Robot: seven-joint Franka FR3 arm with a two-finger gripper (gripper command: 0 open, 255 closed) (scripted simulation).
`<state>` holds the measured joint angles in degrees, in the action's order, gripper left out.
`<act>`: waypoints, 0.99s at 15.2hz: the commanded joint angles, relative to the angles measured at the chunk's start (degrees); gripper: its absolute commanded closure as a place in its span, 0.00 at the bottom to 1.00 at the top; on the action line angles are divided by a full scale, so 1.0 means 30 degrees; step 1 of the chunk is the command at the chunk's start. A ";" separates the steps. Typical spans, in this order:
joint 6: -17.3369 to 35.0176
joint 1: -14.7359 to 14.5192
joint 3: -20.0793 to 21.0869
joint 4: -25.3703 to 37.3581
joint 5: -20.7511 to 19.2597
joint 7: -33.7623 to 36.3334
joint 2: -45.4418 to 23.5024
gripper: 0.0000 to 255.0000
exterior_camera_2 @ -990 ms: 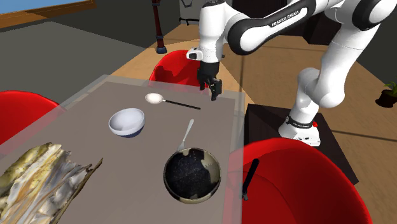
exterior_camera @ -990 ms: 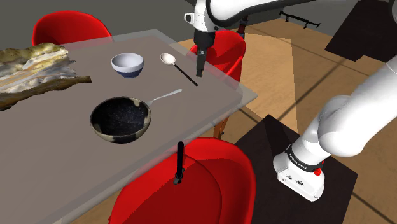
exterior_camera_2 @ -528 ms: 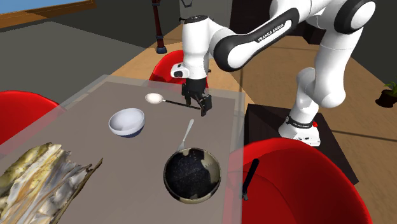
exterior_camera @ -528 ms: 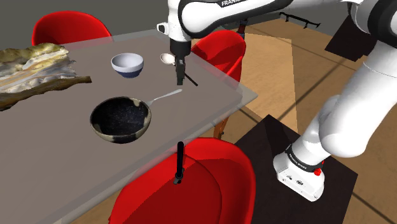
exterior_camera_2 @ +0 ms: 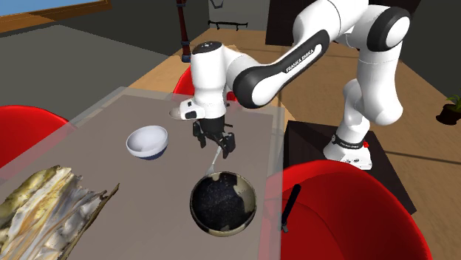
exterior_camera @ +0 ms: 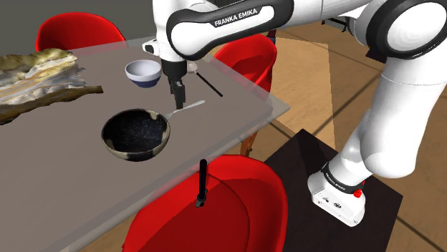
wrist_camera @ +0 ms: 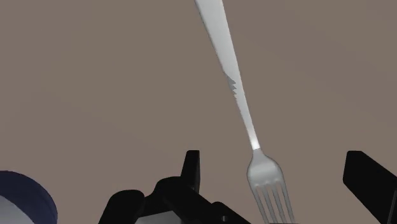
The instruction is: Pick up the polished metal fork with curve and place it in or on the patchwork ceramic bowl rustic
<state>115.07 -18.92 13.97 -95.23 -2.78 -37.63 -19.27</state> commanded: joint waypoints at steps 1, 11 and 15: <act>-0.0124 -0.0460 0.0301 0.1267 -0.0315 -0.0492 -0.1187 0.00; 0.1482 -0.0656 0.0277 0.0576 -0.0589 -0.0493 -0.2132 0.00; 0.1482 -0.0657 0.0277 0.0578 -0.0589 -0.0493 -0.2133 0.00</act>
<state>119.49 -20.89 14.81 -93.47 -4.55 -39.11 -25.67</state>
